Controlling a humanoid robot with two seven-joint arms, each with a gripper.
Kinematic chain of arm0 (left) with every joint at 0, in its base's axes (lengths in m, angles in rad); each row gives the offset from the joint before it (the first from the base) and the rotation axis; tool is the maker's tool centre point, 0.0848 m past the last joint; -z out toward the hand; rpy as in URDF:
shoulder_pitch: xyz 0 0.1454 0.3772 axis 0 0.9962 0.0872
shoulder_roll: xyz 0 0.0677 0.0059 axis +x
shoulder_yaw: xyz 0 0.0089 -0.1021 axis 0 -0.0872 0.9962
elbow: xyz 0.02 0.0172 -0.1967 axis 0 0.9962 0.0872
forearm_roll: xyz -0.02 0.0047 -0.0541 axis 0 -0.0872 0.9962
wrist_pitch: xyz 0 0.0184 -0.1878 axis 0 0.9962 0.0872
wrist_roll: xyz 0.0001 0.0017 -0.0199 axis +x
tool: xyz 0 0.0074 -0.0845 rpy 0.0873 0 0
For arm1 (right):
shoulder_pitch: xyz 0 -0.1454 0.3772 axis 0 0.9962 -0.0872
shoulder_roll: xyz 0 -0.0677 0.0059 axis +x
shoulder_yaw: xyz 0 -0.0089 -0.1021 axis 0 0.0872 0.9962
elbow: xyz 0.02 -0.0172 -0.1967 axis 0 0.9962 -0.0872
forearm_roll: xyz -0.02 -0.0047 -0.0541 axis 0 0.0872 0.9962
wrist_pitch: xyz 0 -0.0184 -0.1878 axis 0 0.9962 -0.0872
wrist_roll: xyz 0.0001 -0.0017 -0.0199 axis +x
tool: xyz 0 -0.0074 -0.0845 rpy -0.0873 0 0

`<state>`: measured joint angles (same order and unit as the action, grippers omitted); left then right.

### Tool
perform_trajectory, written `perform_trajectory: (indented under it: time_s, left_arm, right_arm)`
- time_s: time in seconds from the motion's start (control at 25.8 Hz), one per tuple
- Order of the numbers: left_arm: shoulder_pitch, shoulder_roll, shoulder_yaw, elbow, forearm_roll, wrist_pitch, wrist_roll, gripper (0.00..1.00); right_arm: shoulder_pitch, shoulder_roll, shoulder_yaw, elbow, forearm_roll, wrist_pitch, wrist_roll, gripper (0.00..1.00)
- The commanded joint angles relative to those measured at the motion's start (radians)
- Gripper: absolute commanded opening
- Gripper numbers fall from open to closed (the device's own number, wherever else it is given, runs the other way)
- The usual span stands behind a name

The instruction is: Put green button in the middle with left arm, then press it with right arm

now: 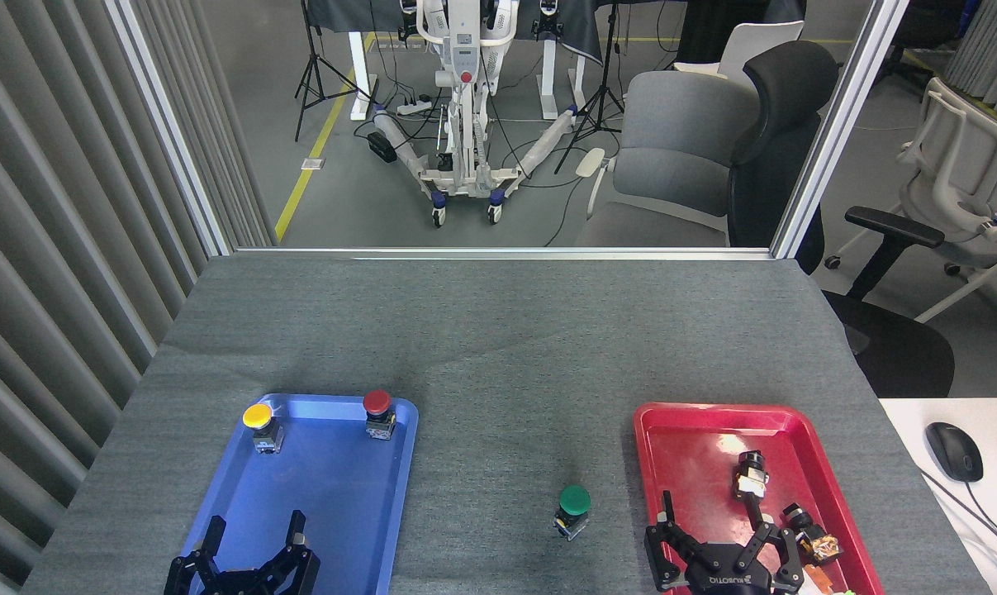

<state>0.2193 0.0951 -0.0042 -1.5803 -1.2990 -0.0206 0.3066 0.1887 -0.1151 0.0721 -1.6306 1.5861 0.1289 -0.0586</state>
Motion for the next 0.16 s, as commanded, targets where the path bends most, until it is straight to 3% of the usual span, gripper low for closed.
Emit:
perform_trajectory:
  time_s: [0.0,0.12]
  left_arm:
    - [-0.001,0.0,0.004,0.0,0.018,-0.002,0.0,0.99]
    - [-0.001,0.005,0.006,-0.001,0.044,-0.005,0.0,0.99]
  right_arm:
    - [0.0,0.0,0.0,0.0,0.0,0.0,-0.003,1.0]
    - [0.0,0.0,0.0,0.0,0.0,0.002,-0.004,1.0]
